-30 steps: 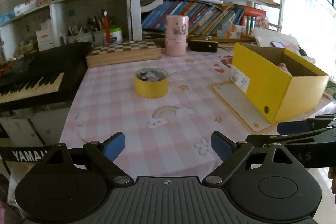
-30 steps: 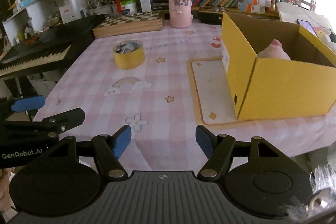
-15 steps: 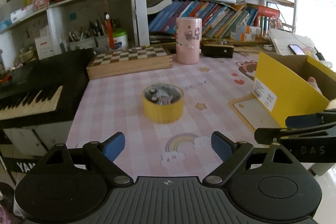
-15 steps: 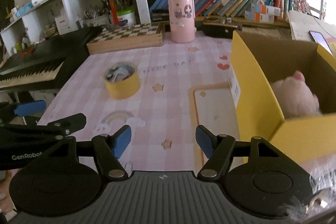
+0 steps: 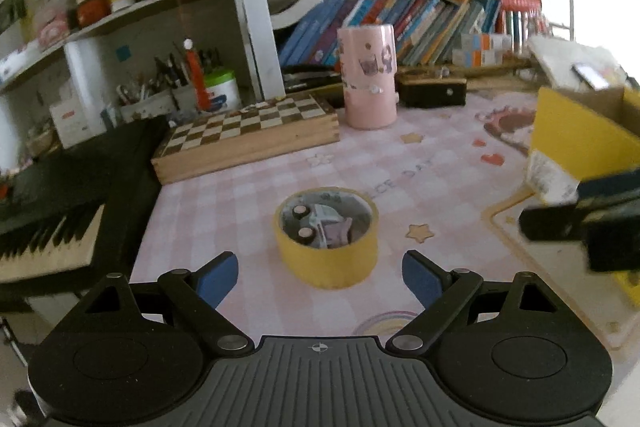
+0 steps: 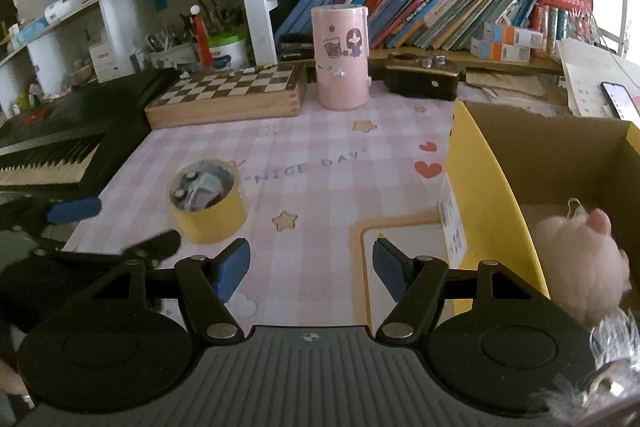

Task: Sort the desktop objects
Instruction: 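Grasp the yellow tape roll with the left gripper while the right tool approaches the grey toy truck, then lift the tape roll off the truck with the left gripper while the right gripper grasps the grey toy truck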

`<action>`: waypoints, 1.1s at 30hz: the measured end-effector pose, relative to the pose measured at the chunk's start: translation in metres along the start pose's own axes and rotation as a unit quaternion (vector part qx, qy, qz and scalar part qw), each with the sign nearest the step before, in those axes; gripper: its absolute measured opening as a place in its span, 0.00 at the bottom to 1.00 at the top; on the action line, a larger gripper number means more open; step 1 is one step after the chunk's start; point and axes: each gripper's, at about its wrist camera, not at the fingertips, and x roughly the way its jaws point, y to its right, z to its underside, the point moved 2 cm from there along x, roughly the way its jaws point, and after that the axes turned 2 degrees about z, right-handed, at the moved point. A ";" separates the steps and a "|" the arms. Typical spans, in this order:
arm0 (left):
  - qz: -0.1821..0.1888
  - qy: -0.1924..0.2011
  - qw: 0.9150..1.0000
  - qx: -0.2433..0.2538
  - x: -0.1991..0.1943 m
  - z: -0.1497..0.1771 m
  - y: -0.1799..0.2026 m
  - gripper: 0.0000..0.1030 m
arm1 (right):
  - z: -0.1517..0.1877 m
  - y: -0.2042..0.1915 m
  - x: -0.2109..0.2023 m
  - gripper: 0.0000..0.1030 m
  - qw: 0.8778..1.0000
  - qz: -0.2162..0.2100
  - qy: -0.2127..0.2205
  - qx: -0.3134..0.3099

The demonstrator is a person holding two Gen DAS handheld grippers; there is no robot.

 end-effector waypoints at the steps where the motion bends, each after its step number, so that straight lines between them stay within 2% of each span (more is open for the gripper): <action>1: 0.000 0.001 1.000 0.004 0.005 -0.001 0.000 0.89 | -0.002 0.000 0.002 0.65 1.000 0.002 0.004 -0.001; 8: 0.018 -0.007 1.000 0.005 0.045 -0.007 -0.001 0.89 | -0.010 0.003 0.014 0.65 1.000 0.006 0.001 0.002; 16: 0.032 -0.040 0.999 -0.020 0.086 -0.012 -0.006 0.89 | -0.014 0.011 0.018 0.65 1.000 0.022 0.001 0.006; 20: 0.022 -0.048 0.999 -0.009 0.095 -0.011 -0.003 0.88 | -0.014 0.018 0.018 0.65 0.999 0.030 0.000 0.012; 24: 0.015 -0.049 0.999 -0.002 0.097 -0.011 0.000 0.87 | -0.014 0.020 0.020 0.63 0.999 0.030 -0.001 0.013; 28: 0.037 -0.050 0.998 -0.001 0.090 -0.010 0.002 0.86 | -0.016 0.020 0.021 0.63 1.000 0.025 -0.001 0.012; 33: 0.070 -0.027 0.997 -0.021 0.061 -0.008 -0.001 0.86 | -0.019 0.020 0.021 0.64 1.000 0.024 0.009 0.012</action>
